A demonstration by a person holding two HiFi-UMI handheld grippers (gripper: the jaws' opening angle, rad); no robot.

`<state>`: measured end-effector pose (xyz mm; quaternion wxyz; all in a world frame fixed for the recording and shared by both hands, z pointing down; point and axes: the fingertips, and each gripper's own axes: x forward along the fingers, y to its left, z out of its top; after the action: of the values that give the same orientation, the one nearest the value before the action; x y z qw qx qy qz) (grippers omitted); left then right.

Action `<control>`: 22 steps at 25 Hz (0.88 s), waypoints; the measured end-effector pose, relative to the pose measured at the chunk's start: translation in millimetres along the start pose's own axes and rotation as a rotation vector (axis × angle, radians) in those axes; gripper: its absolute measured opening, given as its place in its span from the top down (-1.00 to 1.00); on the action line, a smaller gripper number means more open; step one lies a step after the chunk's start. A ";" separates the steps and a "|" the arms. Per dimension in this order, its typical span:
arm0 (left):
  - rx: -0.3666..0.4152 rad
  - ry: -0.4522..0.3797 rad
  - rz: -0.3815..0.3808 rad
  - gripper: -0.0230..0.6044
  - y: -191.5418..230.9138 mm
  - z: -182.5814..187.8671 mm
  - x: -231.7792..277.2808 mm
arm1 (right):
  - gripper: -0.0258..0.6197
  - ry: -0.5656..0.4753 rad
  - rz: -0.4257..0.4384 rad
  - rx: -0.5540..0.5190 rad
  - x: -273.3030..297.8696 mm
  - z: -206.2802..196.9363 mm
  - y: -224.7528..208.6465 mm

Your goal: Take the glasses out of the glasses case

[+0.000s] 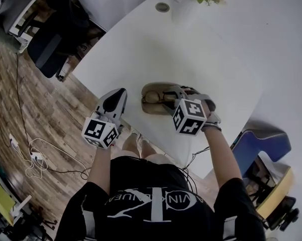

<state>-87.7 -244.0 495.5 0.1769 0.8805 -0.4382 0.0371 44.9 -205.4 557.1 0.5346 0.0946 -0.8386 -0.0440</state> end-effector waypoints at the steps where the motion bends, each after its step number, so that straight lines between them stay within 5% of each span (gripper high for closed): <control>1: -0.001 0.001 -0.001 0.87 1.3 -0.9 1.4 | 0.50 0.000 0.011 0.006 2.1 0.7 0.2; 13: -0.017 -0.007 0.003 0.87 12.8 -0.7 0.8 | 0.65 0.120 0.034 -0.060 20.0 0.4 4.7; 22: -0.033 -0.001 -0.013 0.87 9.9 -6.0 -1.3 | 0.70 0.120 0.034 -0.044 21.1 0.7 6.1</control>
<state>-95.8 -246.5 503.6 0.1913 0.8803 -0.4332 0.0282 34.9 -203.8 576.7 0.5864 0.0711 -0.8055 -0.0474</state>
